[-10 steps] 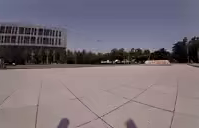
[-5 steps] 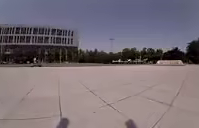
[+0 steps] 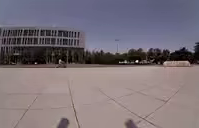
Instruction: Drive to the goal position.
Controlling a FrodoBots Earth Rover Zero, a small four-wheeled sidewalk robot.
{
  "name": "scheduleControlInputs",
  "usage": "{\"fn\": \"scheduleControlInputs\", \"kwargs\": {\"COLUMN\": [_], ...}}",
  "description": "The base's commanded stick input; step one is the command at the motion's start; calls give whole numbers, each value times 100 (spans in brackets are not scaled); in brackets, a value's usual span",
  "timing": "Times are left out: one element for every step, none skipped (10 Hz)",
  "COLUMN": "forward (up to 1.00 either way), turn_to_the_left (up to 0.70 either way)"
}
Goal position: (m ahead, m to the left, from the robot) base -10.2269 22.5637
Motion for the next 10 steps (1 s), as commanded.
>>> {"fn": "scheduleControlInputs", "kwargs": {"forward": [51,100,100,100,100,100,97,95,97,99], "turn_to_the_left": [20,40,40,40,40,40,39,38,39,40]}}
